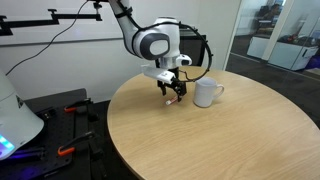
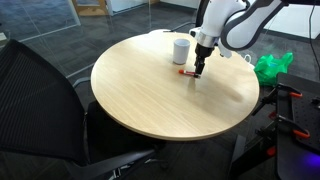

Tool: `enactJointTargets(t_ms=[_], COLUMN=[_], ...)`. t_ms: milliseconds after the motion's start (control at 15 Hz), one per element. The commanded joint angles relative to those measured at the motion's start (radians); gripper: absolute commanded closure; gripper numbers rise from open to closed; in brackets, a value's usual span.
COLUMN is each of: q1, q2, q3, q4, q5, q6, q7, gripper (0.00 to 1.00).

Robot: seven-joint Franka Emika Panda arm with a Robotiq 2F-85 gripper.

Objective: Place the red marker inside the white mug

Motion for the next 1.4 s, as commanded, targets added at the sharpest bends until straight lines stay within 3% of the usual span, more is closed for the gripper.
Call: enactJointTargets(t_ms=[0,267,400,1000,1067,1333], q1=[-0.045,-0.071,-0.071,-0.065,-0.064,-0.065], q2=[0.044,0.071,0.081,0.103,0.097,0.041], q3=[0.047,0.080,0.084,0.089,0.090,0.104], q4=[0.050,0.087,0.103,0.138,0.134,0.092], q5=[0.041,0.072,0.075,0.071,0.069,0.081], q6=[0.024,0.017,0.014,0.005,-0.004,-0.063], q7=[-0.004,-0.007,-0.004,-0.002,-0.004,0.003], gripper=[0.00,0.05,0.28,0.95,1.00,0.95])
